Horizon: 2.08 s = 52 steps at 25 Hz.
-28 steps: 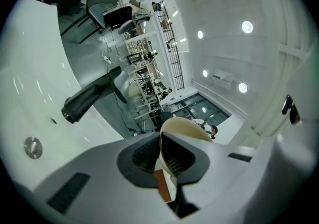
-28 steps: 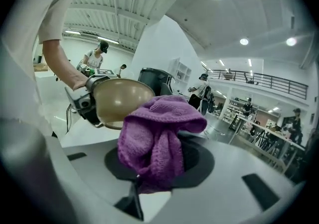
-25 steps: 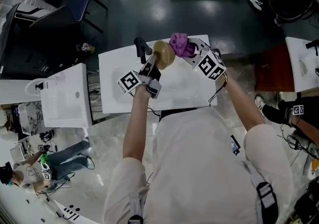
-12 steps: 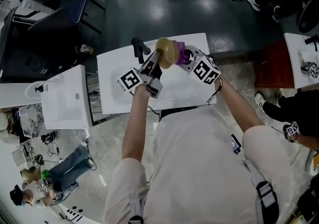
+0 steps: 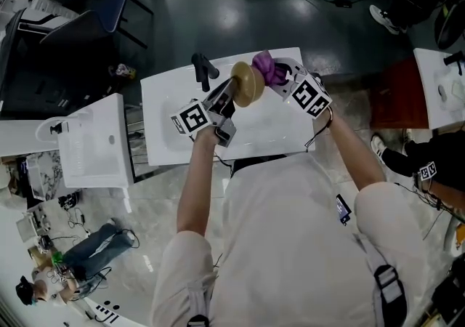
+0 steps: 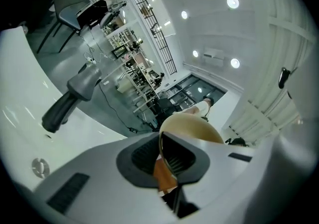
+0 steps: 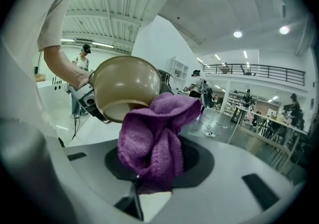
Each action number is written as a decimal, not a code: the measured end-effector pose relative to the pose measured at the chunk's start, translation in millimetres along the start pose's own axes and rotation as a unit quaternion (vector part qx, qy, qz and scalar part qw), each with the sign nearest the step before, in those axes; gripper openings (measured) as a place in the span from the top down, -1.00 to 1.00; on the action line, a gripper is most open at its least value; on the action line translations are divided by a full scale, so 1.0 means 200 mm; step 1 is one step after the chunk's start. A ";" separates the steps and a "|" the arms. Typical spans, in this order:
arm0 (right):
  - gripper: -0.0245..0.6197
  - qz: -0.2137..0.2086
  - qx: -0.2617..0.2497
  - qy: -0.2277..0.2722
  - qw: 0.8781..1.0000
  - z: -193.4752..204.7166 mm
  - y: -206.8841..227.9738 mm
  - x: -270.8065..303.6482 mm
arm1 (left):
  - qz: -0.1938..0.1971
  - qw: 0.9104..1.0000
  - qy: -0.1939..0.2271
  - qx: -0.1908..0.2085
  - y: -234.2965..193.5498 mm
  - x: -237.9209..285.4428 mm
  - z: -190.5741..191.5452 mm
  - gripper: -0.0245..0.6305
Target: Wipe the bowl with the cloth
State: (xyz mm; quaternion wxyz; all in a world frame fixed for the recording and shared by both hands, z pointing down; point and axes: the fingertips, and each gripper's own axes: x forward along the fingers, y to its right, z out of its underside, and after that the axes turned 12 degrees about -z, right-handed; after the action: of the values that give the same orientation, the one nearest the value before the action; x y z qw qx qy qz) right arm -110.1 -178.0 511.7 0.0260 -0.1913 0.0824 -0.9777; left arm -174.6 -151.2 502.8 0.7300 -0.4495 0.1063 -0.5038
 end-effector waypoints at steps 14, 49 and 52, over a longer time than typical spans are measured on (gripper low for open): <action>0.55 -0.076 0.004 -0.006 0.997 0.01 -0.28 -0.01 | -0.144 0.983 0.073 0.086 -0.23 -0.01 -0.16 0.85; 0.24 0.039 -0.140 -0.210 0.967 -0.03 -0.04 0.22 | -0.258 0.931 0.054 0.253 -0.19 0.12 -0.09 0.86; 0.34 0.022 -0.185 -0.201 0.962 -0.07 -0.08 0.23 | -0.258 0.930 0.051 0.256 -0.19 0.13 -0.07 0.86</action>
State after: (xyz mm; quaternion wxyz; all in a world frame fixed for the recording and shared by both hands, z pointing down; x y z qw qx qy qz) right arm -158.9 -163.2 519.1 0.0279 -0.3838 0.2595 -0.8858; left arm -194.9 -183.7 532.3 0.6587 -0.2333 -0.1089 -0.7069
